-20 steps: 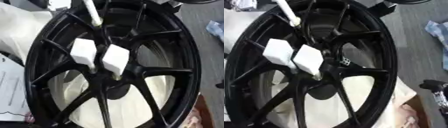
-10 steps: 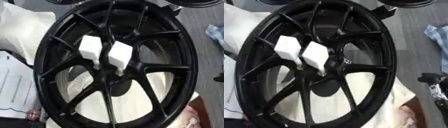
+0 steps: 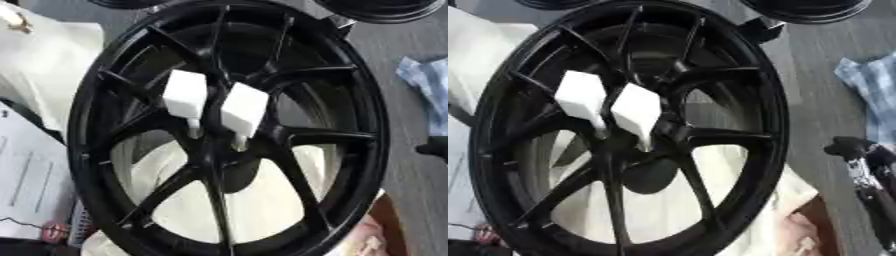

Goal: Pull the pin out of the wheel hub.

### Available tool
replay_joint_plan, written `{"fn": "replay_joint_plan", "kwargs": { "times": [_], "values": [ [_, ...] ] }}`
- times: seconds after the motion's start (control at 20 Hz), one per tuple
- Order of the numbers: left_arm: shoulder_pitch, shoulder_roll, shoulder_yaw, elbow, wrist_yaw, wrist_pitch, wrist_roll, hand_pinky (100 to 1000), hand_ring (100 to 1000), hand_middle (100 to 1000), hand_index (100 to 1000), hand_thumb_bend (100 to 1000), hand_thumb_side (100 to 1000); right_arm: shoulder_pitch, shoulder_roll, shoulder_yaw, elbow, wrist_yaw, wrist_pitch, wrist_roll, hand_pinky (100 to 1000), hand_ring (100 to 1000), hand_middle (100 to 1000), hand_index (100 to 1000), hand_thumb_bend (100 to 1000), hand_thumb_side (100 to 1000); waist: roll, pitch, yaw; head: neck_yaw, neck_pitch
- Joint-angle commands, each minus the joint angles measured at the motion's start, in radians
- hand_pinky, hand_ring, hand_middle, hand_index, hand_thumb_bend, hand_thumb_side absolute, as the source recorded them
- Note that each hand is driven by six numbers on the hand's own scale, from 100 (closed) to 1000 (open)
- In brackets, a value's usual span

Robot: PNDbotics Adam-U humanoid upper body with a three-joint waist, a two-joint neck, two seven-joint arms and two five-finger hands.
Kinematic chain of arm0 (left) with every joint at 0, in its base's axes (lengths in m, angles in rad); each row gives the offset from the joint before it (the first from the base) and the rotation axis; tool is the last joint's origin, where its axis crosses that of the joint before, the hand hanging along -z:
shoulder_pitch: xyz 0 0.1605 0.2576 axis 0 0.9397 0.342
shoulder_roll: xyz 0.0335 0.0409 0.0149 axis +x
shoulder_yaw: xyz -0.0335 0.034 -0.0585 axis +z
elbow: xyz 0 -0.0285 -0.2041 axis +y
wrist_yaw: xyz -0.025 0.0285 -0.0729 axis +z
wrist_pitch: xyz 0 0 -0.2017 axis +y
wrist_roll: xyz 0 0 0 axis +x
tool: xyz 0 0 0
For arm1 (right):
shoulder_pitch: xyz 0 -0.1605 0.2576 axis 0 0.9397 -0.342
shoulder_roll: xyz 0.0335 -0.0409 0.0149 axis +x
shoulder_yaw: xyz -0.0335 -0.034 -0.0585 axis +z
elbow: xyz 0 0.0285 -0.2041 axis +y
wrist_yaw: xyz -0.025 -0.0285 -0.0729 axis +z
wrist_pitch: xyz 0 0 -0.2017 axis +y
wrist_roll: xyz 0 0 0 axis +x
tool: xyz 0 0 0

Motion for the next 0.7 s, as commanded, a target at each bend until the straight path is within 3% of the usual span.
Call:
{"fn": "replay_joint_plan", "kwargs": {
  "times": [0.05,0.15,0.25,0.3,0.35,0.4,0.45,0.5,0.7],
  "values": [
    [0.049,0.009,0.035,-0.023,-0.059,0.018,0.041,650,540,291,428,100,263,-0.004,-0.006,-0.009,-0.015,-0.010,-0.012,-0.003,996,735,613,715,100,622,-0.004,-0.025,0.004,-0.008,-0.020],
    [0.087,-0.011,0.035,-0.031,-0.105,0.036,0.051,658,549,309,445,100,260,-0.004,-0.006,-0.009,-0.015,-0.015,-0.019,-0.004,996,735,613,715,100,613,-0.014,-0.026,0.005,-0.011,-0.029],
    [0.116,-0.032,0.031,-0.031,-0.144,0.055,0.051,685,587,394,503,100,253,-0.002,-0.006,-0.008,-0.015,-0.020,-0.029,-0.001,995,736,613,715,100,601,-0.022,-0.028,0.006,-0.011,-0.036],
    [0.128,-0.041,0.027,-0.032,-0.157,0.063,0.044,724,673,542,636,100,244,-0.001,-0.006,-0.009,-0.015,-0.022,-0.032,-0.001,995,736,613,715,100,596,-0.026,-0.028,0.007,-0.011,-0.039],
    [0.138,-0.050,0.026,-0.035,-0.169,0.070,0.038,734,701,591,676,100,242,0.000,-0.006,-0.010,-0.015,-0.024,-0.036,-0.002,995,736,613,715,100,595,-0.029,-0.029,0.008,-0.011,-0.041],
    [0.147,-0.058,0.027,-0.040,-0.180,0.074,0.038,783,819,778,816,100,433,0.001,-0.006,-0.011,-0.015,-0.026,-0.039,-0.002,995,736,613,715,100,590,-0.031,-0.031,0.009,-0.011,-0.041],
    [0.155,-0.065,0.029,-0.046,-0.188,0.074,0.046,788,832,796,837,100,510,0.002,-0.006,-0.012,-0.015,-0.028,-0.041,-0.002,995,736,613,715,100,589,-0.033,-0.032,0.011,-0.011,-0.040],
    [0.161,-0.071,0.031,-0.052,-0.191,0.071,0.057,808,864,843,892,100,719,0.003,-0.006,-0.012,-0.015,-0.029,-0.043,-0.002,995,736,613,715,100,587,-0.035,-0.033,0.012,-0.012,-0.039],
    [0.175,-0.076,0.035,-0.066,-0.188,0.059,0.097,813,884,861,893,100,791,0.007,-0.008,-0.015,-0.015,-0.034,-0.045,-0.002,996,737,613,716,100,588,-0.036,-0.039,0.016,-0.015,-0.033]
  ]
}}
